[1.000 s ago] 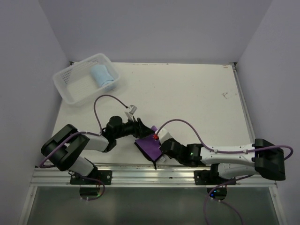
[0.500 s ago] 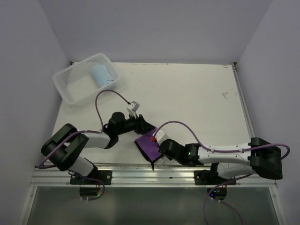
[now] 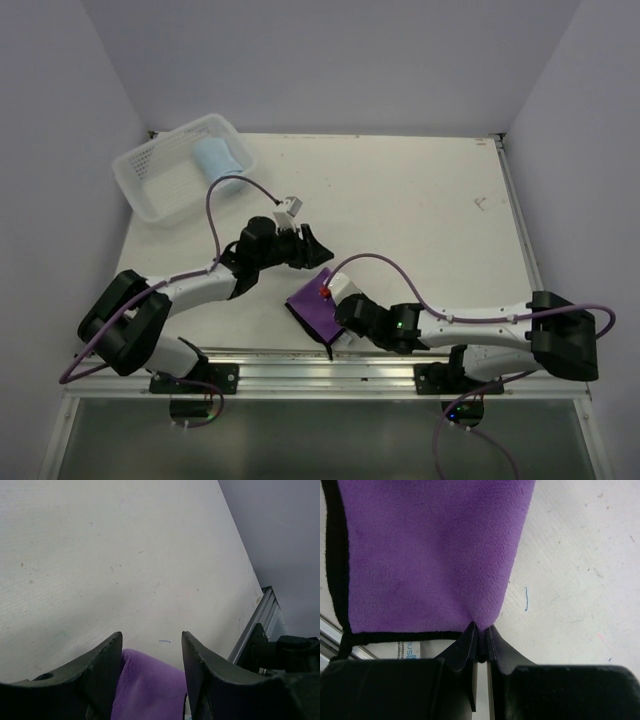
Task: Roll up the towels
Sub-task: Roll the towel
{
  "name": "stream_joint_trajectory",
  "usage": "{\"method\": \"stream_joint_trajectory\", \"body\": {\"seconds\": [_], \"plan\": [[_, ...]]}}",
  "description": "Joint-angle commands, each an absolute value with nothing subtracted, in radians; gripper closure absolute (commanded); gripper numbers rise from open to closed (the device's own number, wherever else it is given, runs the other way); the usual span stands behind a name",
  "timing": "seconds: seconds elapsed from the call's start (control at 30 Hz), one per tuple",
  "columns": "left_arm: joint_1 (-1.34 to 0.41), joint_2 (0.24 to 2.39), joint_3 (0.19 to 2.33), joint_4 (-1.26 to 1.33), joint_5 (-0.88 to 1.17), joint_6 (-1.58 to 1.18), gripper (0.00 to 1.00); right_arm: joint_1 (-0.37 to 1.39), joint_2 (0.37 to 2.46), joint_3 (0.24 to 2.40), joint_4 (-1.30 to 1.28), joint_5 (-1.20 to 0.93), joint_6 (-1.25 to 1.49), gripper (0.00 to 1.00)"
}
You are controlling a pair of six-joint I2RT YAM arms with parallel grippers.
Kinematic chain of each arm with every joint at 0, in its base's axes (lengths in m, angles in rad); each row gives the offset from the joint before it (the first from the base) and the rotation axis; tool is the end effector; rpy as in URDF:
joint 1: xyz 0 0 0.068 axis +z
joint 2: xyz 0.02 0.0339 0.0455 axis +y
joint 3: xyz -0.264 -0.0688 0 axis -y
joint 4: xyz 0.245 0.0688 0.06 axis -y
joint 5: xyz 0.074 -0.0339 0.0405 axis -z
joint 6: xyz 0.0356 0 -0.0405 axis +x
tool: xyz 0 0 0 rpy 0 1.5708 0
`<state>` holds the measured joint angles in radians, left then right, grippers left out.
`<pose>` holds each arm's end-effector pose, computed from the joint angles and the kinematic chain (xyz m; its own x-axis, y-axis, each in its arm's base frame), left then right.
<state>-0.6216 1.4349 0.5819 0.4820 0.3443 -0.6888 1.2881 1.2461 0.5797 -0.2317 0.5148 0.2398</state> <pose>0.2294 -0.1791 0.1910 -0.7385 -0.2070 -0.6417 0.4333 0.5835 -0.6868 0.0812 0.2168 0.1773 -0.3901 -0.6020 -0.6967 -0.6770 0.7004 -0.2261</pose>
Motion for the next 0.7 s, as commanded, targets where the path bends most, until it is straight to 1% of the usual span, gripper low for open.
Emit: {"method": "stream_joint_trajectory", "body": {"seconds": [0.0, 0.03, 0.13, 0.2, 0.3, 0.33, 0.37, 0.4, 0.53, 0.67], "plan": [[-0.617, 1.397, 0.678, 0.316, 0.348, -0.747, 0.45, 1.282, 1.279, 0.658, -0.287, 0.601, 0.277, 0.98], [-0.617, 1.405, 0.708, 0.258, 0.362, -0.753, 0.45, 1.282, 1.287, 0.666, -0.294, 0.615, 0.285, 0.98], [-0.621, 1.423, 0.735, 0.187, 0.406, -0.793, 0.45, 1.284, 1.299, 0.676, -0.299, 0.62, 0.307, 0.98], [-0.633, 1.422, 0.742, 0.149, 0.4, -0.805, 0.45, 1.284, 1.301, 0.673, -0.292, 0.626, 0.325, 0.99], [-0.663, 1.396, 0.776, 0.014, 0.33, -0.776, 0.44, 1.284, 1.305, 0.669, -0.281, 0.632, 0.344, 0.99], [-0.667, 1.375, 0.797, -0.077, 0.271, -0.769, 0.44, 1.284, 1.31, 0.669, -0.281, 0.635, 0.35, 0.99], [-0.67, 1.361, 0.802, -0.106, 0.247, -0.765, 0.43, 1.284, 1.318, 0.673, -0.281, 0.641, 0.359, 0.99], [-0.672, 1.333, 0.81, -0.141, 0.224, -0.768, 0.39, 1.284, 1.33, 0.675, -0.284, 0.643, 0.365, 1.0], [-0.687, 1.276, 0.799, -0.15, 0.193, -0.816, 0.33, 1.282, 1.344, 0.684, -0.284, 0.65, 0.391, 1.0], [-0.701, 1.307, 0.743, -0.062, 0.227, -0.906, 0.31, 1.282, 1.341, 0.68, -0.267, 0.657, 0.416, 1.0]]}}
